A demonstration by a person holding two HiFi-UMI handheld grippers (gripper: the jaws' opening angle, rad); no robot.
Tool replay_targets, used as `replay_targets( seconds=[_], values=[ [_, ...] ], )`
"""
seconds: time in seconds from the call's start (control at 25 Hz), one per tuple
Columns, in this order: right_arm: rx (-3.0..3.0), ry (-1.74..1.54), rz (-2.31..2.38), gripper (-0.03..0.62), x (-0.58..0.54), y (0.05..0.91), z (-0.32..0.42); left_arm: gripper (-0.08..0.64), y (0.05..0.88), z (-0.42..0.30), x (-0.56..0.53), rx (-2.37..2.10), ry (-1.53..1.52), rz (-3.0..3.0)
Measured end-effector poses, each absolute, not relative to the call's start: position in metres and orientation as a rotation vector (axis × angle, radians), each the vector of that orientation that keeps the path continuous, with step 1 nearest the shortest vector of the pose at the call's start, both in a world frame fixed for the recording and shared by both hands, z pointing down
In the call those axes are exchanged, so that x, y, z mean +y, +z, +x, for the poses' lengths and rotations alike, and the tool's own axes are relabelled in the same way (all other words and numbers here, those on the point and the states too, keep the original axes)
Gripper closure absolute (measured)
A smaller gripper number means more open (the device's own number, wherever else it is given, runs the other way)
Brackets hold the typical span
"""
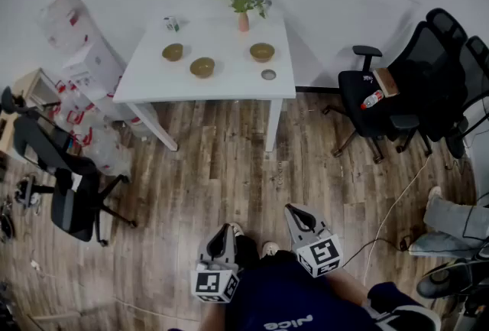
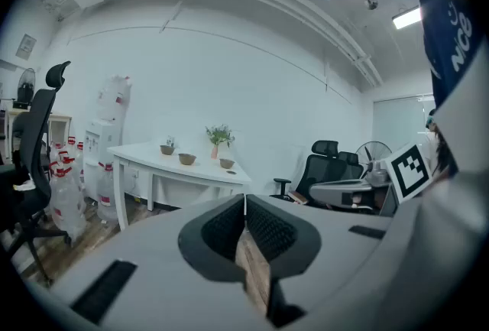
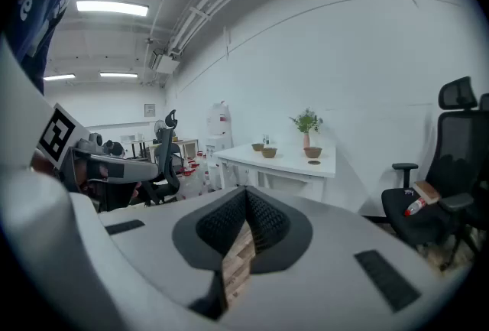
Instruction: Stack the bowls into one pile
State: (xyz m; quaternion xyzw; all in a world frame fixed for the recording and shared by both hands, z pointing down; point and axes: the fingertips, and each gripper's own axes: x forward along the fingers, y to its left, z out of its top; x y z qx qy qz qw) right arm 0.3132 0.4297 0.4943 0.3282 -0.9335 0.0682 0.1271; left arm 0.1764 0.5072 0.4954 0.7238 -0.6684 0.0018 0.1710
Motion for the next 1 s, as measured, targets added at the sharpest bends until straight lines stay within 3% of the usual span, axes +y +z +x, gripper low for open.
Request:
replay_targets(
  seconds=[1.0],
  values=[
    [-2.633, 0.303, 1.353, 0.569, 0.330, 0.480, 0.219, 0.534, 0.484, 0.060, 0.374, -1.708, 0.001, 2.256]
  ],
)
